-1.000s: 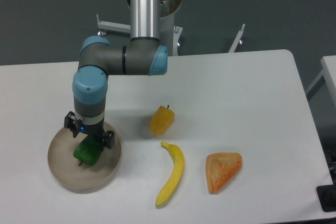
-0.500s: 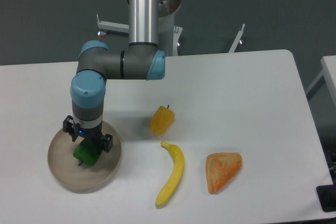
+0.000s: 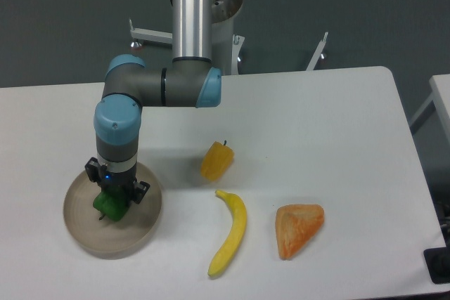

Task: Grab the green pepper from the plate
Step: 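Lower the open gripper onto the green pepper and close on it, then lift the green pepper off the plate and carry it toward the banana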

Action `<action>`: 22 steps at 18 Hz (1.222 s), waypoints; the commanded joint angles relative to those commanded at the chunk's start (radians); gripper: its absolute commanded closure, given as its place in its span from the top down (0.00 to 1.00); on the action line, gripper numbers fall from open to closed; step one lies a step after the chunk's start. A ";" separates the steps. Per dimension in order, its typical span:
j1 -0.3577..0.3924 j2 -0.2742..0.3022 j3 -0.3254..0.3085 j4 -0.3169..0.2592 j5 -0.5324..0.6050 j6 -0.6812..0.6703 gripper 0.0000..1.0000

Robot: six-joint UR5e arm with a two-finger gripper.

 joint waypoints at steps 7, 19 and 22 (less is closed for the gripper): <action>0.069 0.078 0.000 -0.018 0.005 0.144 0.39; 0.325 0.143 -0.014 -0.044 0.100 0.550 0.39; 0.393 0.160 -0.015 -0.046 0.121 0.661 0.39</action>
